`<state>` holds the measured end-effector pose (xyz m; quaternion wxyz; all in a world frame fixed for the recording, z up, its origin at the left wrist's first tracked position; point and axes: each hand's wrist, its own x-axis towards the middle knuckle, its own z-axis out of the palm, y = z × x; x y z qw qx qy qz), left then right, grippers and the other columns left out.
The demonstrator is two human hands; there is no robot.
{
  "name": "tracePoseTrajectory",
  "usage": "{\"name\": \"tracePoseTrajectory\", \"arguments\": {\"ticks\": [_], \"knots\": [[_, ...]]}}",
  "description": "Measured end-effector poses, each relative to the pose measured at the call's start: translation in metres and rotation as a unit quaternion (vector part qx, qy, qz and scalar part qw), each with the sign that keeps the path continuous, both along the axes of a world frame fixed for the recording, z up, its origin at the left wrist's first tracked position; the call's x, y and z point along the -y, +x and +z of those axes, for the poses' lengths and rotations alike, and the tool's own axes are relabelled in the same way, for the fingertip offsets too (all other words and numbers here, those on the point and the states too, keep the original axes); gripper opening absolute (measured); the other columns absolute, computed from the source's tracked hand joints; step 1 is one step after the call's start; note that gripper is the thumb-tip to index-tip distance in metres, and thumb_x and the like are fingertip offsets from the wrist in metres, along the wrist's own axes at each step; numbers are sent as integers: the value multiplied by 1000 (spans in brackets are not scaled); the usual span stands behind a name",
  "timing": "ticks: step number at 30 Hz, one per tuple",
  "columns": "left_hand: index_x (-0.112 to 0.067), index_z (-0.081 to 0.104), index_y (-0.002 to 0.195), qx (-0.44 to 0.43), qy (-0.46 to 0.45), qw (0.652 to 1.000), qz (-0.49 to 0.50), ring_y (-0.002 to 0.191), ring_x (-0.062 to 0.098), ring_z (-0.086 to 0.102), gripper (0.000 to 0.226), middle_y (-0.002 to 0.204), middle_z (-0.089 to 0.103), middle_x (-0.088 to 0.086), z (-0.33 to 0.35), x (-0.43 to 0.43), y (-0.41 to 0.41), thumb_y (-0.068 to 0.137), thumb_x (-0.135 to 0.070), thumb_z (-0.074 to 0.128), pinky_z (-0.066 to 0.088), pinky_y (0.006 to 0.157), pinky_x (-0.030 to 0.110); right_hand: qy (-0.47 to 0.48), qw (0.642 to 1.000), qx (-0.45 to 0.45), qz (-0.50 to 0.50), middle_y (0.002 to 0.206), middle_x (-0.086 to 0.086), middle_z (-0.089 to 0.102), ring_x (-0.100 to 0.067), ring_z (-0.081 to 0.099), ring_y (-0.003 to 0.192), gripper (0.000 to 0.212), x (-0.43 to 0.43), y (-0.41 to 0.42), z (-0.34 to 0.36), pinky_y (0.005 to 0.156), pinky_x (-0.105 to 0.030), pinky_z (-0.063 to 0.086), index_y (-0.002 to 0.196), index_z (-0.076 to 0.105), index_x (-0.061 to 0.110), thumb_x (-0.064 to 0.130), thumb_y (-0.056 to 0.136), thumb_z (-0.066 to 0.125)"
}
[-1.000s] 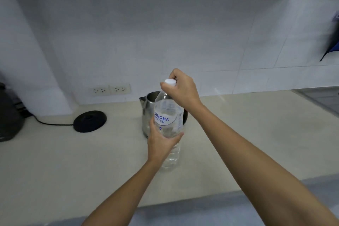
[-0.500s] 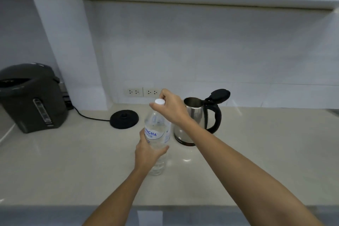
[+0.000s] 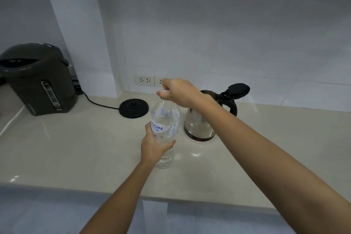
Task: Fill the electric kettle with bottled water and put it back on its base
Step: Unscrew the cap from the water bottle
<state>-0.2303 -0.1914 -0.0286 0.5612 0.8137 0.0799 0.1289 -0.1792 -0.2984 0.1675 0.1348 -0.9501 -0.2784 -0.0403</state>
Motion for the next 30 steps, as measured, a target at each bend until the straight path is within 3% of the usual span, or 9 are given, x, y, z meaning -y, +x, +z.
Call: {"name": "tracePoseTrajectory", "arguments": {"ticks": [3, 6, 10, 15, 20, 25, 27, 30], "knots": [[-24, 38, 125, 2, 0, 1000, 1, 97, 17, 63, 83, 107, 63, -5, 0, 1, -1, 60, -27, 90, 53, 86, 31, -50, 997, -15, 52, 69, -4, 42, -23, 37, 70, 24, 5, 0, 4, 51, -27, 24, 89, 36, 10, 29, 99, 44], [-22, 38, 124, 2, 1, 1000, 1, 95, 17, 62, 82, 105, 63, -5, 1, 1, -2, 61, -25, 90, 49, 81, 24, -107, 989, -45, 88, 94, -14, 57, -26, 45, 81, 19, 7, 2, 12, 65, -32, 35, 95, 40, 11, 30, 99, 43], [-21, 37, 126, -1, 4, 1000, -10, 94, 15, 60, 83, 105, 60, -6, 2, 0, -3, 63, -25, 90, 45, 80, 22, -160, 979, -68, 106, 110, -9, 55, -25, 50, 91, 23, 7, 0, 26, 78, -35, 41, 116, 48, 8, 25, 100, 44], [-22, 35, 129, -3, 8, 1000, -14, 97, 15, 60, 86, 106, 60, -8, 3, -1, -3, 63, -26, 90, 46, 81, 23, -193, 972, -32, 131, 112, 0, 54, -16, 50, 90, 26, 8, 8, 24, 77, -32, 45, 122, 49, 16, 6, 98, 48], [-23, 34, 128, -4, 19, 1000, -13, 101, 16, 61, 87, 111, 61, -7, 0, -2, -2, 61, -30, 90, 50, 85, 27, -164, 975, -14, 151, 113, 2, 51, -8, 52, 92, 39, 19, 7, 21, 72, -29, 44, 120, 52, 21, -7, 95, 41], [-23, 34, 127, -6, 26, 1000, -11, 102, 19, 62, 88, 112, 62, -5, 0, -2, 0, 60, -31, 90, 52, 87, 31, -109, 978, 4, 175, 118, 2, 54, -13, 56, 93, 47, 30, 10, 16, 82, -39, 51, 113, 57, 25, -14, 92, 40], [-22, 35, 127, -5, 29, 1000, -8, 100, 18, 62, 87, 109, 62, -6, -1, -1, -1, 60, -31, 90, 51, 86, 29, -69, 978, 13, 195, 117, 2, 53, -16, 53, 99, 46, 33, 11, 8, 87, -34, 50, 109, 58, 21, -16, 89, 41], [-21, 35, 127, -3, 27, 1000, -5, 99, 17, 61, 86, 107, 60, -8, -1, -1, 0, 61, -29, 90, 49, 84, 27, 12, 978, 2, 210, 110, 7, 45, -13, 48, 102, 36, 37, 9, -1, 83, -16, 45, 100, 59, 16, -14, 87, 45]]}}
